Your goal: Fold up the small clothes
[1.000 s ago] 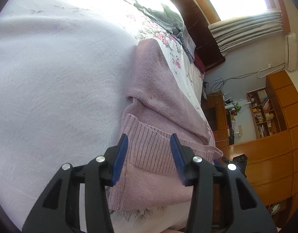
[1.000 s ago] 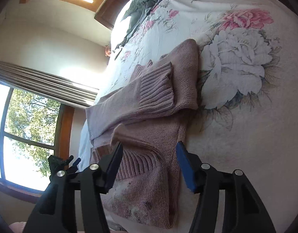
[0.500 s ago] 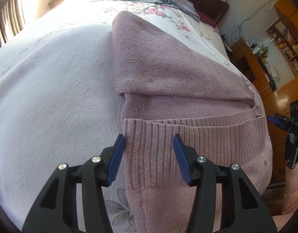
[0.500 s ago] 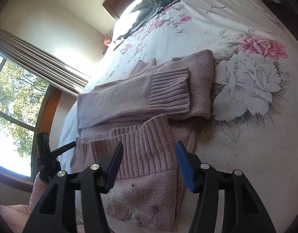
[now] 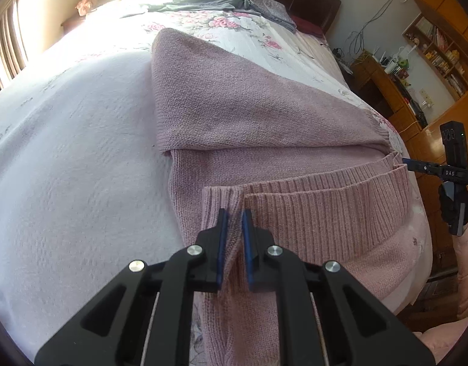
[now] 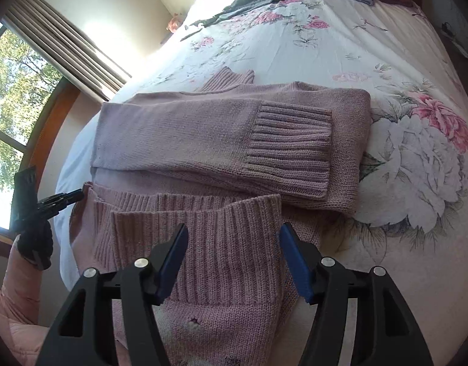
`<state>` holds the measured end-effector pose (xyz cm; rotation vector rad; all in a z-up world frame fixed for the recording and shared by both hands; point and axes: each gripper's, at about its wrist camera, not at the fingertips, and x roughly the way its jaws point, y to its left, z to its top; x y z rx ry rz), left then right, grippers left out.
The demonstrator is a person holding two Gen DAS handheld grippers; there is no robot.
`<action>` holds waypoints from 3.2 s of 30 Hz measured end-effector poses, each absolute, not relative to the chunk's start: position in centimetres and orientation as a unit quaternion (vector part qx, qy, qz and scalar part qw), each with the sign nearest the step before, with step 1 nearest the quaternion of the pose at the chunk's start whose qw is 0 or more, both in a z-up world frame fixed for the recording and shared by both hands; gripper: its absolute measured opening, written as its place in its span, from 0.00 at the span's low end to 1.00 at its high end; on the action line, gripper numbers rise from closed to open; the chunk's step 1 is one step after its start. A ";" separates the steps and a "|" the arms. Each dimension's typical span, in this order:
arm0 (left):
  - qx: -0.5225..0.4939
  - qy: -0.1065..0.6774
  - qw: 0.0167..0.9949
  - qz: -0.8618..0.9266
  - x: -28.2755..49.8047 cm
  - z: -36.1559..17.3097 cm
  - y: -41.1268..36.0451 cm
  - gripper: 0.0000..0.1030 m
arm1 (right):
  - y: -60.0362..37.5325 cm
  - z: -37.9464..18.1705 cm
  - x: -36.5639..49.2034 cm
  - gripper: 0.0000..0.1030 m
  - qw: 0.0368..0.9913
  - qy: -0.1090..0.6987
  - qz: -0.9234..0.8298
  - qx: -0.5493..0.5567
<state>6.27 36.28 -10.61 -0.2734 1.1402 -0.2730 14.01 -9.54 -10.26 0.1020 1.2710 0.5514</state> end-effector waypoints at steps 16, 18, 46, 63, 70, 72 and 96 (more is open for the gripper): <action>-0.144 0.495 0.848 -0.119 4.8 -8.1 36.7 0.07 | -9.6 -6.9 11.1 0.16 0.788 0.527 0.315 0.055; -0.154 0.477 0.857 -0.120 4.0 -6.6 36.9 0.07 | -10.6 -5.5 10.7 0.15 0.796 0.510 0.319 0.074; -0.128 0.480 0.867 -0.038 26.4 -9.2 37.8 0.07 | -10.2 -11.1 31.4 0.15 0.802 0.560 0.190 0.091; -0.125 0.483 0.859 -0.116 25.9 -6.1 34.6 0.17 | -5.9 -8.9 29.5 0.33 0.782 0.564 0.264 0.020; -0.093 0.518 0.843 -0.117 26.0 -12.2 33.8 0.15 | -7.2 -14.7 29.6 0.33 0.760 0.607 0.230 0.021; -0.108 0.518 0.840 -0.120 26.1 -12.2 34.2 0.15 | -7.4 -14.8 29.8 0.34 0.757 0.609 0.235 0.029; -0.195 0.668 0.702 -0.152 42.6 -20.4 28.9 0.43 | 4.3 -24.6 46.2 0.55 0.659 0.711 0.203 0.136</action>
